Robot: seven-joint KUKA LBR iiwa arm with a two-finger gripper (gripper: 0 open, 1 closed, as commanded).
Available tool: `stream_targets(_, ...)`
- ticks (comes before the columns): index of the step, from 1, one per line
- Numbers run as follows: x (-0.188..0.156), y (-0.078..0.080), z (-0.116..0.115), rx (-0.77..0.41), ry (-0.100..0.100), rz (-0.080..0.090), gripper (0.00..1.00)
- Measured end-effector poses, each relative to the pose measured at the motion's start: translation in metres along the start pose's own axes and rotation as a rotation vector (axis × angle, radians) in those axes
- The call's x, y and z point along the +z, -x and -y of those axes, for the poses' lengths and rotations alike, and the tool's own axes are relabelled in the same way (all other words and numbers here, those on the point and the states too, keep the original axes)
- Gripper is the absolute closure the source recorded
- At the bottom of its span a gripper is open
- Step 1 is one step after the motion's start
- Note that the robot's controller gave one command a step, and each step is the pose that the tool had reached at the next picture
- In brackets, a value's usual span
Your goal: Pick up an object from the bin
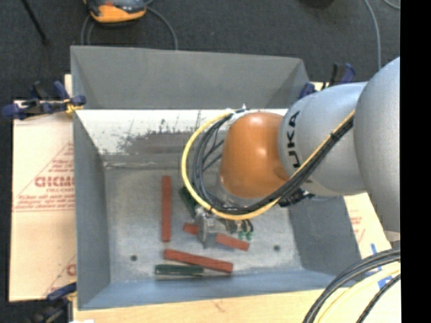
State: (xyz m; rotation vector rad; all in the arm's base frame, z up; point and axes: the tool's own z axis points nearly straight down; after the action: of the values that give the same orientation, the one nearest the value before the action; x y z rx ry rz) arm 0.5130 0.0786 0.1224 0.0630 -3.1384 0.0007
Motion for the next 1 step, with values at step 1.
stream_targets(1,-0.0720,-0.0388,-0.0026,-0.007,-0.001,-0.002,1.00)
